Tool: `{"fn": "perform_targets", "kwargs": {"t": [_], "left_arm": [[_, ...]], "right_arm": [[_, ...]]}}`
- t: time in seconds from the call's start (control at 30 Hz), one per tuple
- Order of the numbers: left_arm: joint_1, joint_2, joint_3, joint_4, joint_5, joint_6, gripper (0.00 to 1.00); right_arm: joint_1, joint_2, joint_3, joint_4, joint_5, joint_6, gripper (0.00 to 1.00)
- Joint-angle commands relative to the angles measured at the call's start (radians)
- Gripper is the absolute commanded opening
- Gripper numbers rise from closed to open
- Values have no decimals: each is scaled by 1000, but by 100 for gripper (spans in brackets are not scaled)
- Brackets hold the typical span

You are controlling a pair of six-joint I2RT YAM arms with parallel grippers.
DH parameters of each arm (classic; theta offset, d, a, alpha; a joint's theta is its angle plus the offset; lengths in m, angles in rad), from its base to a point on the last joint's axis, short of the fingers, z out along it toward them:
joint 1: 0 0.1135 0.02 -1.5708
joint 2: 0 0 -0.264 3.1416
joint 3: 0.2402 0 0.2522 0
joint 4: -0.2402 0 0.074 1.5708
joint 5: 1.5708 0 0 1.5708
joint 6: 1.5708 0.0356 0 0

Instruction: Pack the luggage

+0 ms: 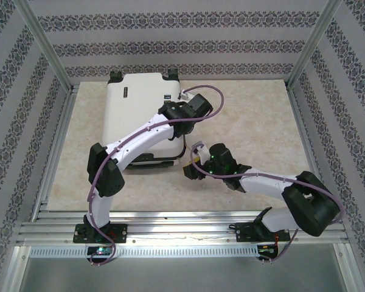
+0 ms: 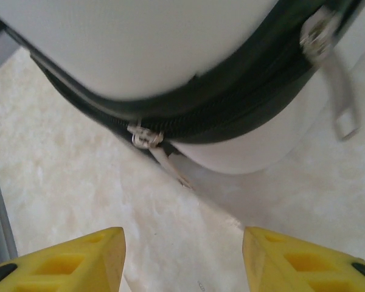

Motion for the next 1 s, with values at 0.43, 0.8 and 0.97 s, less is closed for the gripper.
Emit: {"fn": "perform_targets", "kwargs": {"t": [0.43, 0.8, 0.97], "left_arm": [[-16, 17, -11, -127, -14, -55, 66], [-16, 4, -63, -112, -15, -77, 66], [-14, 7, -86, -110, -25, -85, 67]], "right_arm": [[63, 156, 106, 141, 128, -38, 50], [64, 111, 95, 166, 148, -24, 17], [64, 49, 73, 116, 165, -48, 0]]}}
